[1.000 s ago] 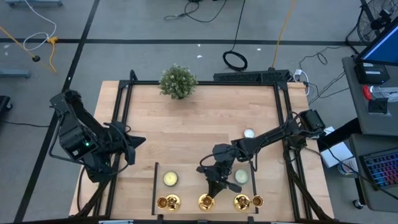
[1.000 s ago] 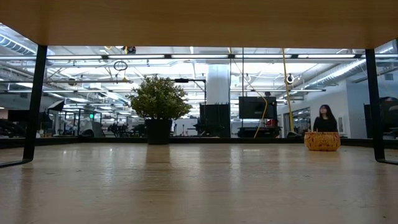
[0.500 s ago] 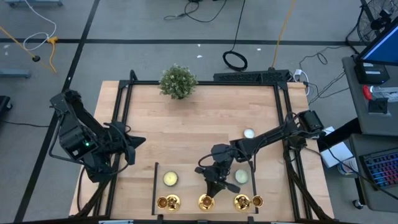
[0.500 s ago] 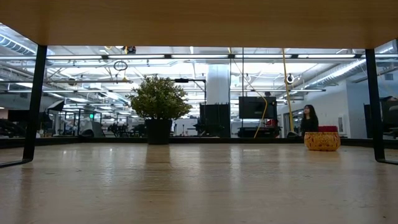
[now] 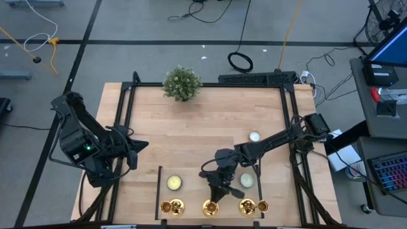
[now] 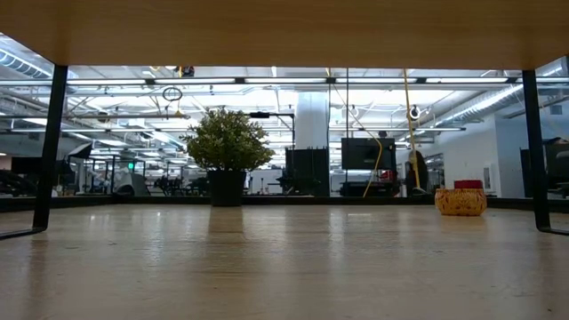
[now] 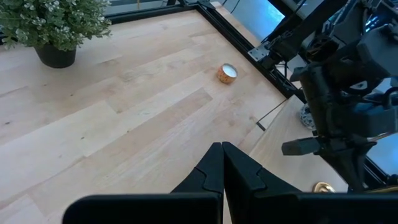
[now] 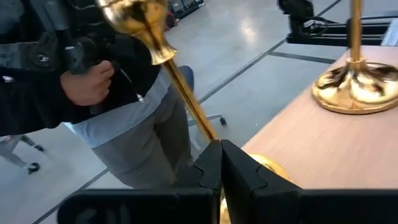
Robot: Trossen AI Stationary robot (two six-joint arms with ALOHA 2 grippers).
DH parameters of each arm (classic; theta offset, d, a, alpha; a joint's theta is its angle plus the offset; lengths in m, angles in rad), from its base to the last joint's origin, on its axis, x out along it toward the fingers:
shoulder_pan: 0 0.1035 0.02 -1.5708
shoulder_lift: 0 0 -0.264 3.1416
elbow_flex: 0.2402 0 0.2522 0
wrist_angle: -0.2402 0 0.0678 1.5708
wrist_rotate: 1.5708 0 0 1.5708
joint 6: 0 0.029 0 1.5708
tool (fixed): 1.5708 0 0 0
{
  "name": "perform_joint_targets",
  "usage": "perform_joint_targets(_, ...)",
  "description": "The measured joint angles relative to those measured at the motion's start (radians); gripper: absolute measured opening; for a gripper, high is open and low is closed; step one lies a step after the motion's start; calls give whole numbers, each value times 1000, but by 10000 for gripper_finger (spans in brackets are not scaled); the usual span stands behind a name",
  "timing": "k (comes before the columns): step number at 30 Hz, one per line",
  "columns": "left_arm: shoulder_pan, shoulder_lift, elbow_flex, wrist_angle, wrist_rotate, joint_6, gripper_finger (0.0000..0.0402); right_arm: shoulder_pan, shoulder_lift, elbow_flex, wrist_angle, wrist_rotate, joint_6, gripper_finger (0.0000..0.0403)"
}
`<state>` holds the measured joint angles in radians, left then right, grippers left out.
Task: Pick & Place candle stick holders
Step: Put the yellow patterned scented candle on the shelf
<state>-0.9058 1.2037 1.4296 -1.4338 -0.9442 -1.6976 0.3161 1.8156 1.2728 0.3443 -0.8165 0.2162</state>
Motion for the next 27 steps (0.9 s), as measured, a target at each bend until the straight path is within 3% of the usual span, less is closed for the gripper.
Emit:
perform_joint_targets(12, 0, 0, 0, 18, -47, 38, 1, -55, -70, -24, -103, 191, -61, 0)
perform_joint_targets(27, 0, 0, 0, 23, -106, 99, 1, -135, -236, -25, -376, 489, -151, 0)
